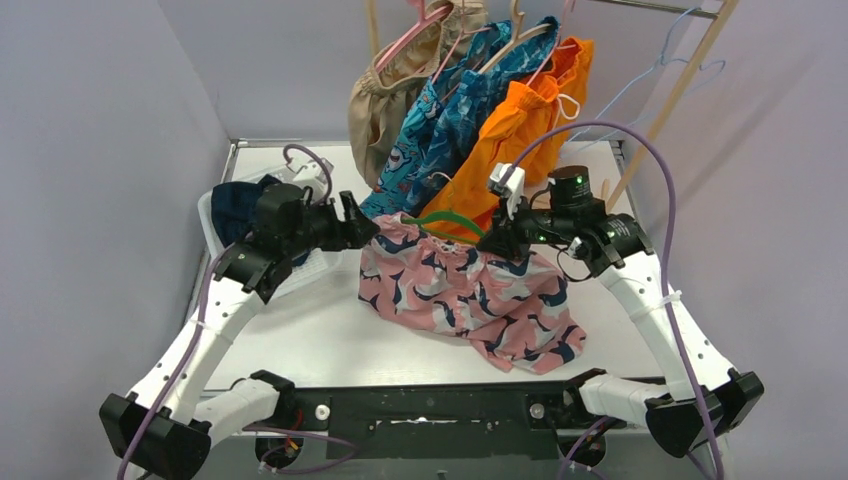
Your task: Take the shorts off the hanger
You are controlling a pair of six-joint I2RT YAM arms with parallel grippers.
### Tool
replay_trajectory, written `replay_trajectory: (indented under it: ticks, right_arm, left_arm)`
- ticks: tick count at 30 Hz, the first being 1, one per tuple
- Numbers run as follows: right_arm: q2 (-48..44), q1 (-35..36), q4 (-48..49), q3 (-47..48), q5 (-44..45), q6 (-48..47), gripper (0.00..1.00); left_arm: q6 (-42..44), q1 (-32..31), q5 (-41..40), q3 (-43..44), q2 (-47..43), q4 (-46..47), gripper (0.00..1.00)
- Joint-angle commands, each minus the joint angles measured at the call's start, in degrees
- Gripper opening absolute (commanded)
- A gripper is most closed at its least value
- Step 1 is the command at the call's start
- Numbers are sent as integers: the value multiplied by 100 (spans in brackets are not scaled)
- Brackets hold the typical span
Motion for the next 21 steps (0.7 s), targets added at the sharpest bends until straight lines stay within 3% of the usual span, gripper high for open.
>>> replay_trajectory:
  ticks: [1,7,11,15,21]
  right_arm:
    - [-207,7,738,-265,-280,400,0]
    - [-262,118,925,-518,-308,770,0]
    - [-313,188,1136,-627,-324,941,0]
    - [-272,361,1172,-621,-358,1003,0]
    - [-252,630,1049,-653,-297,1003,0]
  left_arm:
    - [-207,-479,57,35,113,303,71]
    - [-475,-923,-508,172,258,645,67]
    - [-560,-980,-859,205,579,150,65]
    - [-656,-1000,-1001,208,745,137,53]
    - [-564,-1042,-1243,412,982,100,48]
